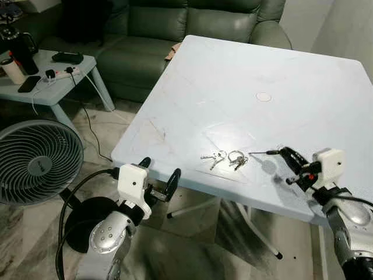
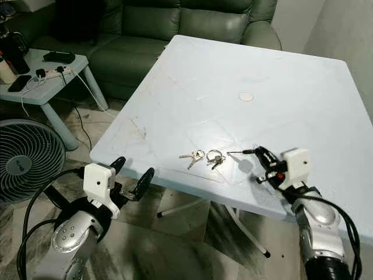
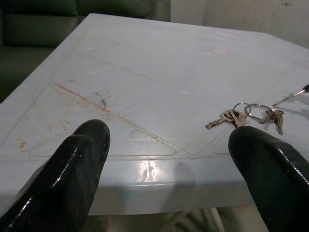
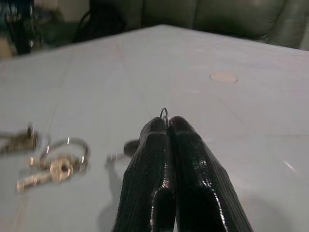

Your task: Hang keys on a hook

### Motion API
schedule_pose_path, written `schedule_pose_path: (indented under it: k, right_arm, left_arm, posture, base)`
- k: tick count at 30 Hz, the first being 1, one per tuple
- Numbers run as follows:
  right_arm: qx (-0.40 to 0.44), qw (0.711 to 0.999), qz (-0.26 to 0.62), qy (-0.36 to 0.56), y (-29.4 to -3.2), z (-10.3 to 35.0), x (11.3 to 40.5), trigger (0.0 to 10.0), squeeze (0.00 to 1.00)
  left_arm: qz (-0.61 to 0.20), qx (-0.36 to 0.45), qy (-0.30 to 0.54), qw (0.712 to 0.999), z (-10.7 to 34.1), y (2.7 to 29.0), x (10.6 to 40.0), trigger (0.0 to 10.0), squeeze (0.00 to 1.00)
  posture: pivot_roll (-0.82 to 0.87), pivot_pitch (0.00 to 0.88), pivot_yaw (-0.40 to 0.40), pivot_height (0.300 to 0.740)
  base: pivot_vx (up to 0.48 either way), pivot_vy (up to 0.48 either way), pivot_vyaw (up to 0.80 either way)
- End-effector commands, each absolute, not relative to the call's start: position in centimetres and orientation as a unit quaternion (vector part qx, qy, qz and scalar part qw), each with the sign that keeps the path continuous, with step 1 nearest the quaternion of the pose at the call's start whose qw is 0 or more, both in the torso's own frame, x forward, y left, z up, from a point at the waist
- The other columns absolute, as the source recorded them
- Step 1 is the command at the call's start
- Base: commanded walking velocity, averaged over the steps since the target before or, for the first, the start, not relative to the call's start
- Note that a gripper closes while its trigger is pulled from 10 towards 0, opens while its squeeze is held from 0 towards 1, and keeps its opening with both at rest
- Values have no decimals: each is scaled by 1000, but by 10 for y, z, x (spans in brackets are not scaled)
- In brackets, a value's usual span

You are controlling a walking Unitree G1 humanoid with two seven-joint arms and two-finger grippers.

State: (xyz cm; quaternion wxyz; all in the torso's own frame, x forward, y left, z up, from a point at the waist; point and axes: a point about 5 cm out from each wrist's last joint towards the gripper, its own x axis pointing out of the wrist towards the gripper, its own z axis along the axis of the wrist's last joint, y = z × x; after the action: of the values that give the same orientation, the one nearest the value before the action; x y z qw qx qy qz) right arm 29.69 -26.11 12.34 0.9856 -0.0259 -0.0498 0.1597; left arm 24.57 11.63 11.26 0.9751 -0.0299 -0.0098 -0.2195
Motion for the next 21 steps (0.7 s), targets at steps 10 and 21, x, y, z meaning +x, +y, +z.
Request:
schedule_pose_path:
  k: [10, 21]
  right_arm:
    - [61, 978, 111, -165, -253, 186, 308, 0, 0]
    - [96, 967, 115, -208, -221, 210, 299, 10000, 0]
  left_arm:
    - [-193, -26, -35, 980, 125, 127, 260, 10000, 0]
    - [-142, -56, -76, 985, 151, 147, 283, 10000, 0]
  posture:
    - [-14, 71, 8, 732]
    - [-15, 28, 4, 732]
  base:
    - [0, 0, 0]
    - [0, 0, 0]
